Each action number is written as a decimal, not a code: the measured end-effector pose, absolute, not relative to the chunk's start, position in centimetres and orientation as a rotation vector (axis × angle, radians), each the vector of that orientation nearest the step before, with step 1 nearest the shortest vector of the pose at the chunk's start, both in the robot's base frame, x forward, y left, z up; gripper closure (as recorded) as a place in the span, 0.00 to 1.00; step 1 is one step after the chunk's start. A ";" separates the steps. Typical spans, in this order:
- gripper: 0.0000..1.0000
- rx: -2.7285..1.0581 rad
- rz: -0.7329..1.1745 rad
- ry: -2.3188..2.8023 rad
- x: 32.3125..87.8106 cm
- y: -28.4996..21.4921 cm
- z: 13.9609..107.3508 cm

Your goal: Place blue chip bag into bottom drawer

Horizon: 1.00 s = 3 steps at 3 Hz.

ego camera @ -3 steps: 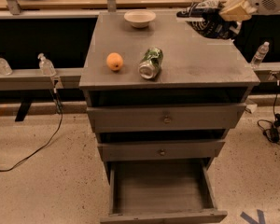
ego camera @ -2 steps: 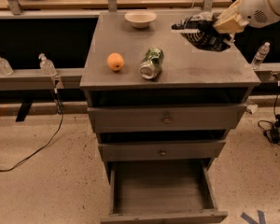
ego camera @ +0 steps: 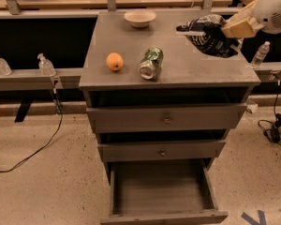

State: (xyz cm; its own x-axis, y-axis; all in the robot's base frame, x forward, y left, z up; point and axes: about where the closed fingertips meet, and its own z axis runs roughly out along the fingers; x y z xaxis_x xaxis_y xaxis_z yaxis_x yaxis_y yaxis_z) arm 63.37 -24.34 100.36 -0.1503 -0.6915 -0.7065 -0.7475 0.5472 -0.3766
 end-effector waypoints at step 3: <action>1.00 -1.242 0.293 2.124 51.4 -26.2 80.6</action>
Offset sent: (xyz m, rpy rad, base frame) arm -0.1747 -0.0298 -0.2656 -0.0006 0.4183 -0.0332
